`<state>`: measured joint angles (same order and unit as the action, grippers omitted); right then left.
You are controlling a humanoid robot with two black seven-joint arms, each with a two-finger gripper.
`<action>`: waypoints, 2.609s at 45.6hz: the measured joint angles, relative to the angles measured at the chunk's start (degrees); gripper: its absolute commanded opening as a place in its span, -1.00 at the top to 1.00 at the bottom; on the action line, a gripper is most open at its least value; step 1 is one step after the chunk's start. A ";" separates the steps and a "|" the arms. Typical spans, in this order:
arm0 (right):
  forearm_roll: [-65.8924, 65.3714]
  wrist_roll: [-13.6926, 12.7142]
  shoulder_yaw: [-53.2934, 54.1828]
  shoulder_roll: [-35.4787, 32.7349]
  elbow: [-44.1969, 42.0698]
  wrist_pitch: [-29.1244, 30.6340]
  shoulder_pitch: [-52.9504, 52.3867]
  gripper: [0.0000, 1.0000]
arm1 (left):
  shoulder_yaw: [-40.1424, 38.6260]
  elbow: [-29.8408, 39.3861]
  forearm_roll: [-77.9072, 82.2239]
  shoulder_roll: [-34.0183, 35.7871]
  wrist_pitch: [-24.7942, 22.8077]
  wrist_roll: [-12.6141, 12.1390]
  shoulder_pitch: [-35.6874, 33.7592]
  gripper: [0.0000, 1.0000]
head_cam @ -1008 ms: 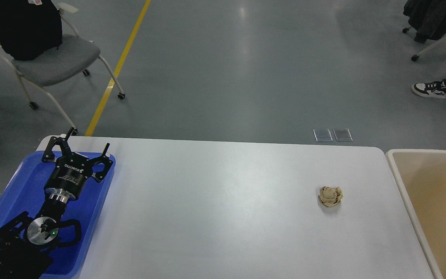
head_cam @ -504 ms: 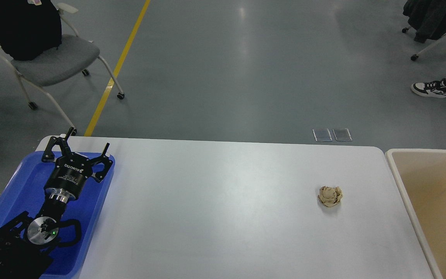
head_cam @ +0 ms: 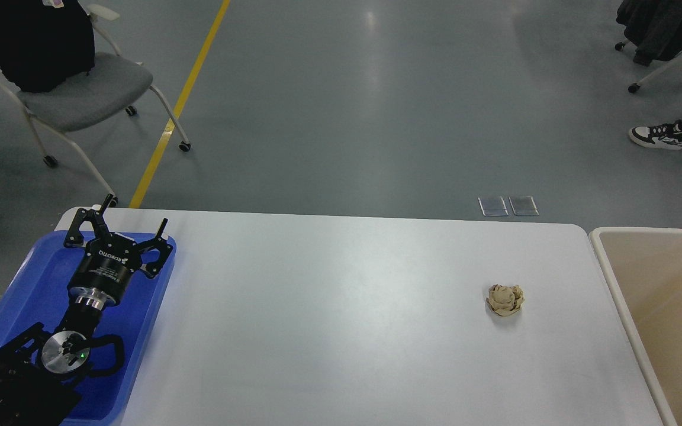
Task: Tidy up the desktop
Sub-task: 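Lower the foil tray into the beige bin and release it, then bring the empty right gripper back over the table toward the paper ball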
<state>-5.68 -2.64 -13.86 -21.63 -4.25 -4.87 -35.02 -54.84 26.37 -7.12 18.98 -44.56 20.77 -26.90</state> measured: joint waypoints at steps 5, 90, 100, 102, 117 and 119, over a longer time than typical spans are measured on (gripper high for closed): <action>-0.03 0.15 -0.05 0.01 0.02 0.07 -0.31 -1.00 | 0.00 0.00 0.00 0.00 0.00 0.00 0.00 -0.98; -7.70 0.44 -40.71 -19.57 49.87 16.63 -59.71 -1.00 | 0.17 0.00 0.01 0.00 -0.01 0.00 -0.09 -0.98; -8.14 0.43 -49.31 -15.73 63.47 14.43 -72.75 -1.00 | 0.17 0.00 -0.01 0.00 -0.02 -0.02 -0.15 -0.98; -8.16 0.43 -50.65 -14.45 65.80 14.18 -75.06 -1.00 | 0.17 0.00 0.01 0.00 -0.03 -0.03 -0.15 -0.98; -7.66 0.43 -55.91 -3.04 77.22 13.95 -85.98 -1.00 | 0.18 0.00 0.01 -0.02 -0.09 -0.03 -0.10 -0.98; -7.62 0.43 -56.25 -1.49 78.21 14.09 -86.89 -1.00 | 0.18 0.00 0.00 -0.01 -0.09 -0.03 -0.10 -0.98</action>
<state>-13.29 -2.21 -70.11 -23.12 73.96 9.23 -121.91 -54.67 26.36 -7.12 18.97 -44.65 20.74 -27.00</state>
